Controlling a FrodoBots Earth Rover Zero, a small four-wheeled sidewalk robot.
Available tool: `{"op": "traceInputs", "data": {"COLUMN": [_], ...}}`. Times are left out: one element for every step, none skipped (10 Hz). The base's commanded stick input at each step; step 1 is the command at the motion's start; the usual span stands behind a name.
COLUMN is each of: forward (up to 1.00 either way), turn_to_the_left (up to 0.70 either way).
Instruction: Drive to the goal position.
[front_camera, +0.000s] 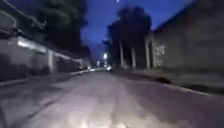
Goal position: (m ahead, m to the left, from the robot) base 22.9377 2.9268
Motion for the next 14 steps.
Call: {"op": "traceInputs", "data": {"forward": [0.85, 0.85, 0.85, 0.85, 0.85, 0.85, 0.85, 0.85, 0.85, 0.85, 0.85, 0.85, 0.85, 0.85], "turn_to_the_left": [0.01, 0.01, 0.01, 0.01, 0.01, 0.01, 0.01, 0.01, 0.01, 0.01, 0.01, 0.01, 0.01, 0.01]}}
